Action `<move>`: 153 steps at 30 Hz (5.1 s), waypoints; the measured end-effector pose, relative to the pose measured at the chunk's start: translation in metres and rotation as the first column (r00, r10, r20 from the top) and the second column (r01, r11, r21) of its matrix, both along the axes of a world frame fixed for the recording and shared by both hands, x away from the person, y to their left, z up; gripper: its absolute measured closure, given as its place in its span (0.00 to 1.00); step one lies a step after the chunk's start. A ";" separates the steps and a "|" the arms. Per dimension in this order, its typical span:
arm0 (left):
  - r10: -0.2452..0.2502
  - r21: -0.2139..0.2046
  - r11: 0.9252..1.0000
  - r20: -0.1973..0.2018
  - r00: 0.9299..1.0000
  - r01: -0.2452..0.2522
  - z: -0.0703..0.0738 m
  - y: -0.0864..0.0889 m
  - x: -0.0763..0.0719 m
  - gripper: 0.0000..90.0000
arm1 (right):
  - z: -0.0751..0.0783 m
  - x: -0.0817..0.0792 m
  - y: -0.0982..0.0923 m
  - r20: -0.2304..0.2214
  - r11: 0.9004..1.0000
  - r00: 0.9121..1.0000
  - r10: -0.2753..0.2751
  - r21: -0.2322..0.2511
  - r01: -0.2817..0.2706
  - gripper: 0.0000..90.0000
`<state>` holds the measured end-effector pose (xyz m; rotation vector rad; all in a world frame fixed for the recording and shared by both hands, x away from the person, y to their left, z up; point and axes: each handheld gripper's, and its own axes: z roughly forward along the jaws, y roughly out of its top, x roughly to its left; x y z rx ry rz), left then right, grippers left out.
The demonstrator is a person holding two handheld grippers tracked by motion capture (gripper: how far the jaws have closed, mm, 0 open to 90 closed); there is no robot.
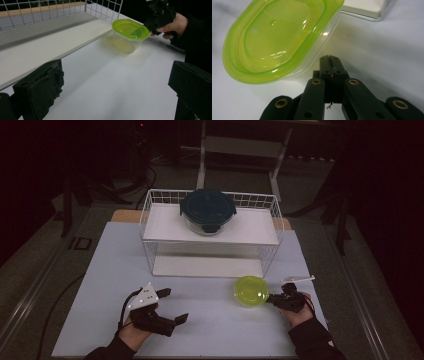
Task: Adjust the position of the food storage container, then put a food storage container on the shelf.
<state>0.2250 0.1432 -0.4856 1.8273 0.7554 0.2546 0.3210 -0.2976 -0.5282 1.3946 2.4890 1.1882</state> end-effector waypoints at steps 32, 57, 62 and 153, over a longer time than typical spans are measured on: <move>-0.004 0.001 1.000 -0.002 1.000 0.004 0.000 0.000 0.000 0.00 | -0.004 0.014 0.061 -0.026 0.993 0.993 0.116 0.003 -0.116 1.00; -0.002 0.009 1.000 0.005 1.000 0.002 0.000 0.000 -0.001 0.00 | -0.004 0.014 0.092 -0.031 0.983 0.983 0.182 0.007 -0.182 1.00; -0.001 0.010 1.000 0.005 1.000 0.001 -0.001 0.001 -0.001 0.00 | -0.005 0.016 0.104 -0.035 0.978 0.978 0.206 0.017 -0.206 1.00; 0.030 -0.157 0.970 -0.678 0.735 -0.184 -0.035 -0.007 0.078 0.79 | 0.026 0.028 0.129 -0.321 0.966 0.937 0.136 0.251 -0.055 0.84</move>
